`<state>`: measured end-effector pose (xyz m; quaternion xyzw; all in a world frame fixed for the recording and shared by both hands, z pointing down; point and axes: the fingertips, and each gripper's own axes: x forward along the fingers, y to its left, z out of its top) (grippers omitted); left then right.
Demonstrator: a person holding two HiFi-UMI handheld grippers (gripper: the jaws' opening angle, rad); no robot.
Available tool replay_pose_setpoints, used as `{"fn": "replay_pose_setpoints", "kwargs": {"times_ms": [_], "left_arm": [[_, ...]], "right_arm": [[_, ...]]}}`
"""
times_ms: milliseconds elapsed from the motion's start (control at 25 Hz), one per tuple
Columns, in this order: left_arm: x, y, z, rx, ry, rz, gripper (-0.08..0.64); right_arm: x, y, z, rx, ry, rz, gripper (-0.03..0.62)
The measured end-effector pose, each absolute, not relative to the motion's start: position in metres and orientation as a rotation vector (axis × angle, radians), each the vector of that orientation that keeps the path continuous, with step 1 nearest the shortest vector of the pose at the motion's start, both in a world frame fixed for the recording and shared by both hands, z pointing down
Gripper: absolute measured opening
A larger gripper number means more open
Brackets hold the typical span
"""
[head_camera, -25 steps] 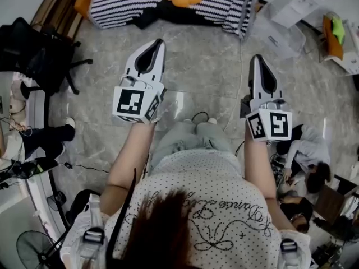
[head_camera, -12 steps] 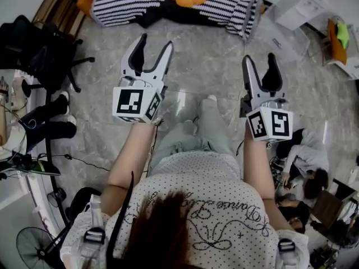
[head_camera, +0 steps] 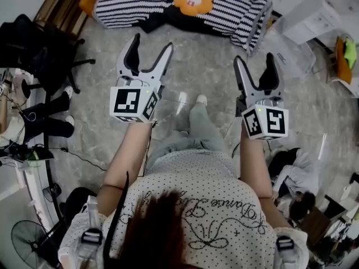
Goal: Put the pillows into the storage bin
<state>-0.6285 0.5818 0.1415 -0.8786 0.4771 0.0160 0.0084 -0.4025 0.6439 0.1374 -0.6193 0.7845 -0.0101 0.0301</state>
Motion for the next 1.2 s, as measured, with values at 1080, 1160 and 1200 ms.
{"fn": "replay_pose_setpoints", "kwargs": {"times_ms": [1080, 1160, 1200], "left_arm": [[-0.584, 0.273, 0.142, -2.615, 1.654, 0.064, 0.339], [-0.591, 0.236, 0.144, -2.637, 1.634, 0.062, 0.339], [-0.596, 0.217, 0.145, -2.648, 1.623, 0.061, 0.341]], "right_arm": [[-0.345, 0.306, 0.140, -1.788, 2.506, -0.049, 0.398], [-0.352, 0.272, 0.139, -1.808, 2.489, -0.047, 0.401], [-0.358, 0.256, 0.138, -1.816, 2.482, -0.043, 0.402]]}}
